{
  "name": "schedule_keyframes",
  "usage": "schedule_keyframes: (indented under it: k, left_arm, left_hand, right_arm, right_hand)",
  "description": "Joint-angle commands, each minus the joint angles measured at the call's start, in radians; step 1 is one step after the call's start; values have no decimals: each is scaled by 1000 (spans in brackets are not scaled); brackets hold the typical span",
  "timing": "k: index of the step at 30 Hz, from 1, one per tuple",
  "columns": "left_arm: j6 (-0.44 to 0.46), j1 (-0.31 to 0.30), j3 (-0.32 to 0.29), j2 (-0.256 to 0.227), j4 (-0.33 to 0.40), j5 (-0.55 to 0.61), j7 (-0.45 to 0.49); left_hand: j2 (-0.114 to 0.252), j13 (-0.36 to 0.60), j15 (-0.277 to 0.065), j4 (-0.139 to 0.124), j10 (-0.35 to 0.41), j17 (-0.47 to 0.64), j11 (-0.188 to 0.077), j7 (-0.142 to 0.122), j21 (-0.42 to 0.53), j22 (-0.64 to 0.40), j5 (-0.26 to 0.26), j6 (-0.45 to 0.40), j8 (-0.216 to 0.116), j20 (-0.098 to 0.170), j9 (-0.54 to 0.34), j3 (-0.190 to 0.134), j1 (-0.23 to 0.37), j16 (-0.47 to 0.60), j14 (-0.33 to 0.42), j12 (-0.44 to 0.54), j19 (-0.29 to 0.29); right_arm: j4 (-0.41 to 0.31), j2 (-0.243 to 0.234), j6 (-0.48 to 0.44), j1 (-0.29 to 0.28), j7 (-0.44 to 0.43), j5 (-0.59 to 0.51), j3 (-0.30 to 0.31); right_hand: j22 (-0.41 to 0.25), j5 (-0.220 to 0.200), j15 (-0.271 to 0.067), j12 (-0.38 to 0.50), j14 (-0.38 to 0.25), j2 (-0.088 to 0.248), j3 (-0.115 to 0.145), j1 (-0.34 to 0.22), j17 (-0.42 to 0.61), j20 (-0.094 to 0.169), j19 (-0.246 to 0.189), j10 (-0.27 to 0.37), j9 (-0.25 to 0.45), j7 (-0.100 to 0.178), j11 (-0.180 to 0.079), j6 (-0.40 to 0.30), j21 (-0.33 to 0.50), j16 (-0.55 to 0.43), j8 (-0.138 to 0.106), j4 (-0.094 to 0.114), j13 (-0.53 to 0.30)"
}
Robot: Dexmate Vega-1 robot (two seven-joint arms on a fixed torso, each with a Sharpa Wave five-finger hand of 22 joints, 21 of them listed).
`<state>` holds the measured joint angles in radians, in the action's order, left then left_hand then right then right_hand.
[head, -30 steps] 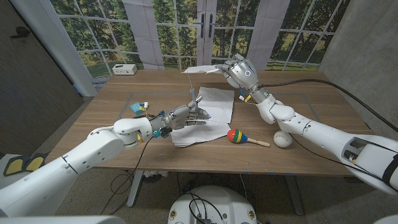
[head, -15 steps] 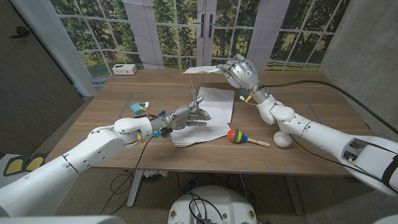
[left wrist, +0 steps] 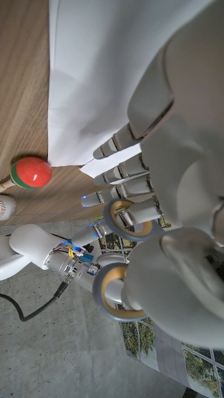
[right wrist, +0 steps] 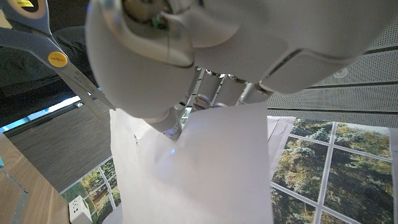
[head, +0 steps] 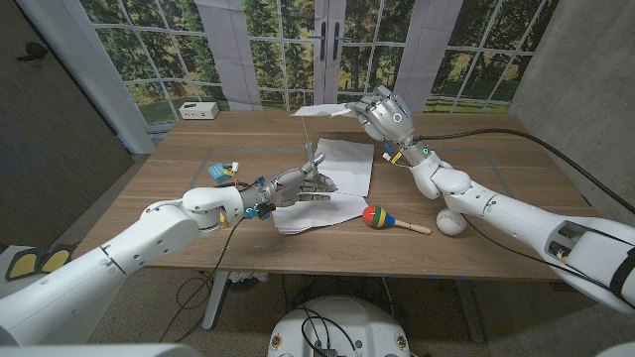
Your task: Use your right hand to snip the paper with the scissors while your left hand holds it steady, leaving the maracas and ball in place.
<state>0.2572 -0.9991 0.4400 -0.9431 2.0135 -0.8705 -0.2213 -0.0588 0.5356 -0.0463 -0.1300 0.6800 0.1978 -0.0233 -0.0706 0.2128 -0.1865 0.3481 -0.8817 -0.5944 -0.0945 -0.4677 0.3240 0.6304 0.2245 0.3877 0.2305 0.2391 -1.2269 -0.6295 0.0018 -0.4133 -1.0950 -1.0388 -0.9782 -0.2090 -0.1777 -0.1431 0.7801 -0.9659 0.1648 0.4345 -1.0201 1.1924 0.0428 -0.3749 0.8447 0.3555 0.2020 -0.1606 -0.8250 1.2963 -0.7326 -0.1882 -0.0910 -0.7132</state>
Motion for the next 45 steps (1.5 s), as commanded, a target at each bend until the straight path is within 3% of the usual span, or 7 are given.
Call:
schedule_keyframes:
  k: [1,45]
  left_arm:
    - [11,7,3,-3,0,3,-1]
    - [-3,5,8,-5,-1,15,-15]
  left_hand:
    - [-2,6,-52,-4,121,3,-117,38,-6,-1,4,35,0,-6,-3,4,-5,2,-4,3,1]
    - [-5,10,-47,-1,126,2,-124,36,-8,-1,8,26,4,-4,-2,3,-4,0,-14,0,-8]
  right_arm:
    - [-10,-6,8,-7,-3,-5,-1]
    - [15,13,10,-6,29,28,5]
  right_hand:
    - [3,-1,-83,-3,7,6,-1,-7,3,118,7,2,-1,0,-3,6,7,5,-4,6,2]
    - [21,-3,-84,-3,2,1,0,-10,-1,121,9,19,-21,0,-2,0,36,13,-8,10,9]
